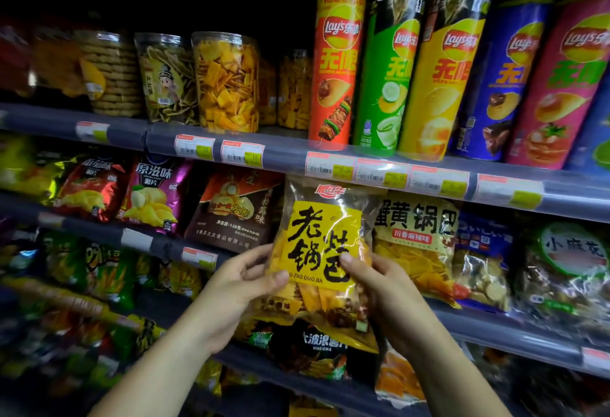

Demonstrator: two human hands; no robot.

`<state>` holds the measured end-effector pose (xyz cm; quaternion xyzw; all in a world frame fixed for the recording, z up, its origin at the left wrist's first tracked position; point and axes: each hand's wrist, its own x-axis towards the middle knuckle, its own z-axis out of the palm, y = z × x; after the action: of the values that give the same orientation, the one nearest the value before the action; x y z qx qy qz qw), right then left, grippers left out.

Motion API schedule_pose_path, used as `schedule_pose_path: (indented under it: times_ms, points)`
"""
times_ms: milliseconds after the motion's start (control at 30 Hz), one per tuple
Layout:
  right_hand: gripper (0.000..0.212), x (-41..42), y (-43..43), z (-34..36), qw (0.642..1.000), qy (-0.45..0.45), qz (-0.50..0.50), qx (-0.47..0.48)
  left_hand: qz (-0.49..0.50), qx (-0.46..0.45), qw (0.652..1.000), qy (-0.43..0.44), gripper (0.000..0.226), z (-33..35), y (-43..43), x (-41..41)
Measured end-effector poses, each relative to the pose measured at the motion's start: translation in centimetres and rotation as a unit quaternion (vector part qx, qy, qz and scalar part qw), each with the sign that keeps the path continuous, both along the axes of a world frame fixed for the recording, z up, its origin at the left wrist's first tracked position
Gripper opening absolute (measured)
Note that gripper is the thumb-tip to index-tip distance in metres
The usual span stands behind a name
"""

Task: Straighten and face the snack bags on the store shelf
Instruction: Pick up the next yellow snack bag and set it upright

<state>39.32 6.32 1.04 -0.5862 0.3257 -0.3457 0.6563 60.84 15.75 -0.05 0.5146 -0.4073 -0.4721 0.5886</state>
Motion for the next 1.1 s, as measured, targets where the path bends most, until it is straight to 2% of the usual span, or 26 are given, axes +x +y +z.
schedule_pose_path:
  times_ms: [233, 400, 533, 633, 800, 933, 1100]
  points:
    - [0.06, -0.4, 0.0, -1.4, 0.997, -0.025, 0.063, 0.033, -0.036, -0.005, 0.999, 0.025, 0.1, -1.7, 2.0, 0.7]
    - [0.057, 0.0, 0.3, -0.7, 0.998, -0.043, 0.033, 0.022, -0.041, -0.003, 0.999, 0.018, 0.094, -1.3, 2.2, 1.1]
    - [0.058, 0.5, 1.0, -0.5, 0.999, -0.011, 0.034, -0.023, 0.033, -0.046, 0.998, -0.013, 0.072, 0.8, 0.7, 1.9]
    - [0.064, 1.4, 1.8, -0.8, 0.998, 0.008, 0.052, -0.046, 0.07, -0.088, 0.993, 0.025, 0.061, 3.5, -0.8, 2.3]
    - [0.074, 3.9, 3.3, -0.5, 0.997, -0.003, 0.023, -0.067, 0.086, -0.121, 0.987, 0.062, 0.023, 5.1, -1.0, 2.6]
    - [0.059, 5.4, 3.8, -0.2, 0.995, -0.015, -0.029, -0.095, 0.052, -0.133, 0.989, 0.024, 0.023, 5.0, 0.0, 4.6]
    - [0.079, 6.4, 4.4, 0.6, 0.991, -0.003, -0.029, -0.133, 0.043, -0.156, 0.98, -0.116, 0.017, 6.2, 1.8, 8.7]
